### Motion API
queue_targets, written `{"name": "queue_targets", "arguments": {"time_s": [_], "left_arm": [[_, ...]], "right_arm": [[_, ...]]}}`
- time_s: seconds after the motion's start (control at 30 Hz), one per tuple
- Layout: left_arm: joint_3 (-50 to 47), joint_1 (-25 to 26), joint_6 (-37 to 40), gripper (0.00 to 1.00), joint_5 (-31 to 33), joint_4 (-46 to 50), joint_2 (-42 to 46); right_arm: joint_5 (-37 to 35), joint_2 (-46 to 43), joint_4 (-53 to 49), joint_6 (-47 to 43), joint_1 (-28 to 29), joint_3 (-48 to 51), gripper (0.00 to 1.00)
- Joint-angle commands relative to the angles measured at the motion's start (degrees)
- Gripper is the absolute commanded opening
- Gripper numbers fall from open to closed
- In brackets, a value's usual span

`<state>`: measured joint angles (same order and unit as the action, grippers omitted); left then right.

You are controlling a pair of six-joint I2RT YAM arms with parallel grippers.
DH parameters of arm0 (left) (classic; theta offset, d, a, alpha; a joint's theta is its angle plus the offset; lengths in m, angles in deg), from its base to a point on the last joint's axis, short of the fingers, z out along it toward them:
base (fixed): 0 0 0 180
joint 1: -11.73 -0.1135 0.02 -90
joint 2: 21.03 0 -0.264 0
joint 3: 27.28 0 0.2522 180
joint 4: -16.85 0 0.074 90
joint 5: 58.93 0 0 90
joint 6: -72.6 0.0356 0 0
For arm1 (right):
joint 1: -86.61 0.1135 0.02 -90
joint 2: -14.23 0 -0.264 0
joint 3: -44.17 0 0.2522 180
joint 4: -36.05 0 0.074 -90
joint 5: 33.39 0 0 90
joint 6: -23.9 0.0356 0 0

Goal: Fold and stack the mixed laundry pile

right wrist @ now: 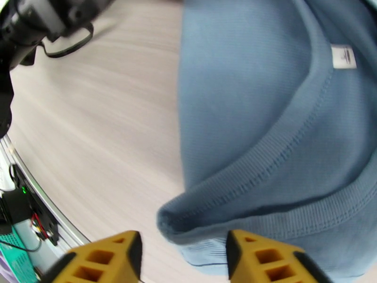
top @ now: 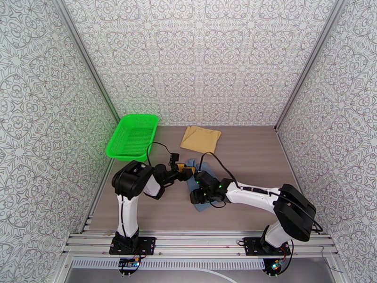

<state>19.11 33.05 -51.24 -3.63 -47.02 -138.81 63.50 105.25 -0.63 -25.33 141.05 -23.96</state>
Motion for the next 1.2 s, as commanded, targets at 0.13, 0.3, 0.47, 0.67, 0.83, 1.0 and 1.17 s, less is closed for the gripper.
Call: {"name": "queue_targets", "arguments": {"time_s": [0.13, 0.3, 0.47, 0.67, 0.83, 1.0, 1.17], "left_arm": [[-4.71, 0.21, 2.02, 0.99, 1.83, -1.07, 10.51], [-8.39, 0.85, 6.89, 0.99, 7.97, 7.67, 21.92], [-8.49, 4.85, 18.61, 0.99, 19.66, 28.25, 37.18], [-4.41, 9.0, 24.69, 0.99, 32.29, 49.81, 50.12], [-2.53, 11.47, 23.42, 0.99, 38.38, 61.11, 56.92], [-1.71, 13.44, 22.0, 0.99, 41.45, 70.18, 62.24], [-1.96, 13.83, 20.93, 0.99, 42.87, 74.34, 65.33]], "right_arm": [[-3.31, -6.02, -12.37, -6.24, -1.71, -10.29, 0.78], [-1.16, -6.38, -15.93, -11.84, -9.82, -16.33, 0.77], [4.66, 0.6, -13.26, -16.55, -17.61, -21.48, 0.6], [7.62, 16.33, -11.24, -19.66, -20.32, -33.16, 0.39], [10.0, 28.04, -10.75, -19.55, -20.42, -42.79, 0.32], [15.43, 33.83, -8.24, -17.3, -20.18, -44.65, 0.31], [19.38, 33.99, -5.86, -16.95, -19.03, -41.86, 0.28]]}}
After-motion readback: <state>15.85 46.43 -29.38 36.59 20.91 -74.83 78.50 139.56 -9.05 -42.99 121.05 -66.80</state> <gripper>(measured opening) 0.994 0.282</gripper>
